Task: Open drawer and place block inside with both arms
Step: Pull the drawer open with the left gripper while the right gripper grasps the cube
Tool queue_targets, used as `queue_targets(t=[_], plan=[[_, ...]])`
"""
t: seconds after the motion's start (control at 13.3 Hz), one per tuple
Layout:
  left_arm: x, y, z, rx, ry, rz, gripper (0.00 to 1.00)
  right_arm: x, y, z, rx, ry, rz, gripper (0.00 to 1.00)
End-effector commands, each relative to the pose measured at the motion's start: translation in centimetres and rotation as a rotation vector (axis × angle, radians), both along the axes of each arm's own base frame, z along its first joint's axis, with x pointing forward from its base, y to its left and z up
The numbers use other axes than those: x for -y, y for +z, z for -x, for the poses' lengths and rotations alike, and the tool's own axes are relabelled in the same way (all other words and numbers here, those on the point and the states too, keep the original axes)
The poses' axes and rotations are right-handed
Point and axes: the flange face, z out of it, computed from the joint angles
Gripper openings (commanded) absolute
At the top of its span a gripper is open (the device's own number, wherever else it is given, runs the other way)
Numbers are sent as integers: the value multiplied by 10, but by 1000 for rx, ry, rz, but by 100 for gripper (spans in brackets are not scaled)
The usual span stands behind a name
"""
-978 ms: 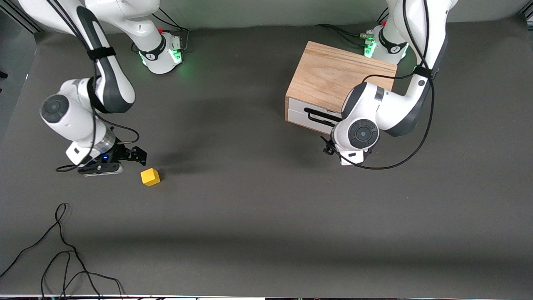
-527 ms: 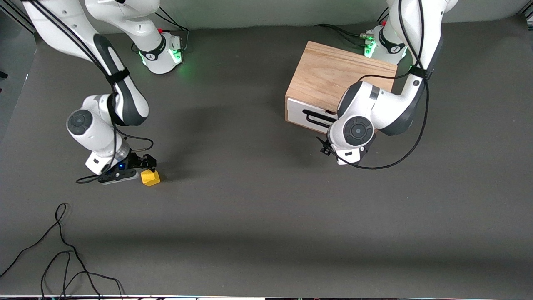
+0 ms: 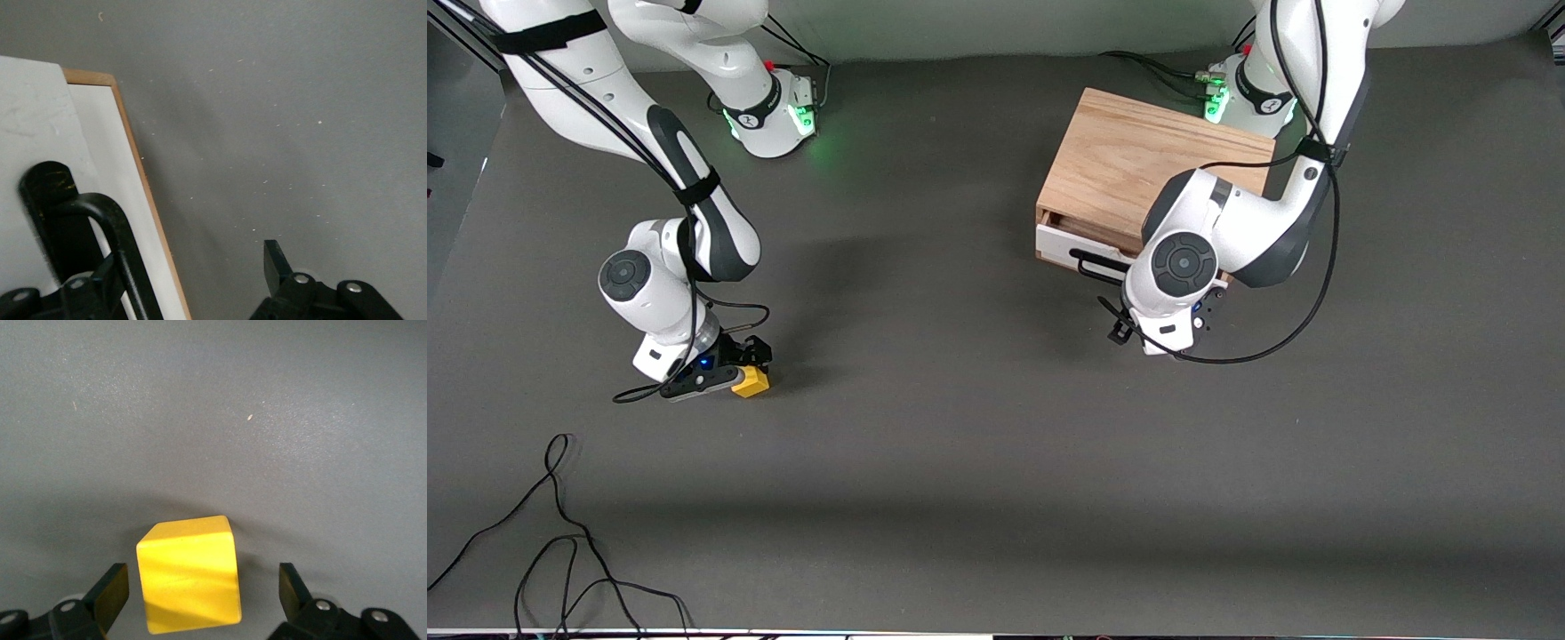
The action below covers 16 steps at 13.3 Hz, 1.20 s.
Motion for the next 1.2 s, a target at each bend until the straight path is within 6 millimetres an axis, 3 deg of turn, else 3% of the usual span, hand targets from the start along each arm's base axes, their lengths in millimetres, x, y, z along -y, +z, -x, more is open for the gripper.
queue_targets(t=[0.0,0.15,0.38,0.68,0.75,0.83,0.98,1.13], plan=[[0,-7,-24,153,-19,25,84,0,0,-7,16,30,7,97],[1,-5,-31,198,-13,49,81,-2,1,-11,19,33,7,89],[3,5,-38,233,-8,68,74,-3,-1,-11,16,36,6,59],[6,16,-45,257,1,83,71,-3,0,-12,17,36,6,37],[7,14,-49,263,18,83,72,-3,1,-12,17,34,6,35],[9,10,-49,260,30,82,80,-3,7,-16,20,29,3,34],[8,5,-49,248,23,68,99,0,42,-33,-38,1,-11,33],[10,-5,-46,238,2,43,99,9,97,-58,-137,-74,-80,33]])
